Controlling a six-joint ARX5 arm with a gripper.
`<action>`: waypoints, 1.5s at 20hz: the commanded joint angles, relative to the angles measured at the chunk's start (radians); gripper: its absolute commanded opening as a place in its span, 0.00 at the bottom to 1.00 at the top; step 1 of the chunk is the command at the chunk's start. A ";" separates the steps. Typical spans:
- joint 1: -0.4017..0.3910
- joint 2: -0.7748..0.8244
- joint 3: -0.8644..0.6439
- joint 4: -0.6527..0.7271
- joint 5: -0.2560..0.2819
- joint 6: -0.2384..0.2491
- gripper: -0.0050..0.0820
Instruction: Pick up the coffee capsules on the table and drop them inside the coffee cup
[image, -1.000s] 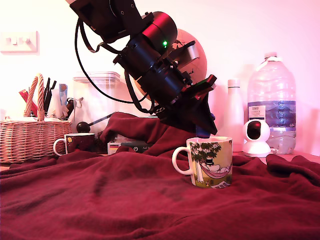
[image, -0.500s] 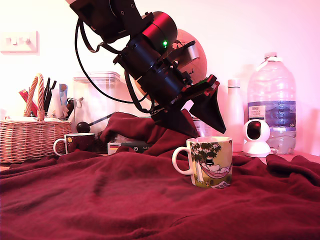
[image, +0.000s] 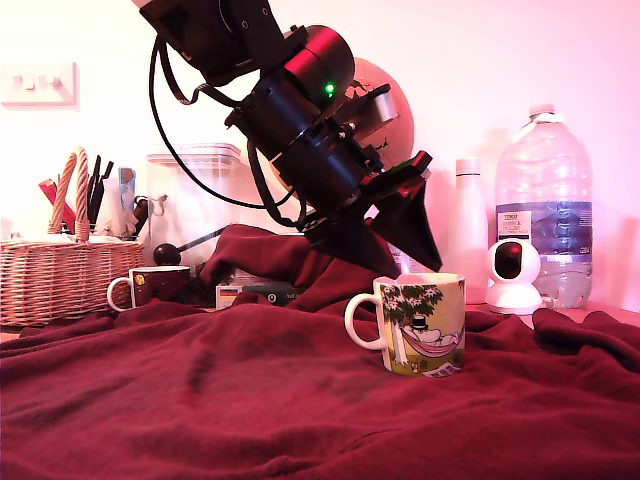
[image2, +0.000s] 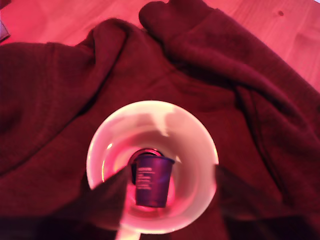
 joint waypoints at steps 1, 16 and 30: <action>0.006 -0.065 0.013 0.002 0.003 0.009 0.04; 0.161 -0.229 -0.039 -0.064 0.087 0.016 0.03; 0.279 -0.374 -0.323 0.065 0.051 -0.036 0.03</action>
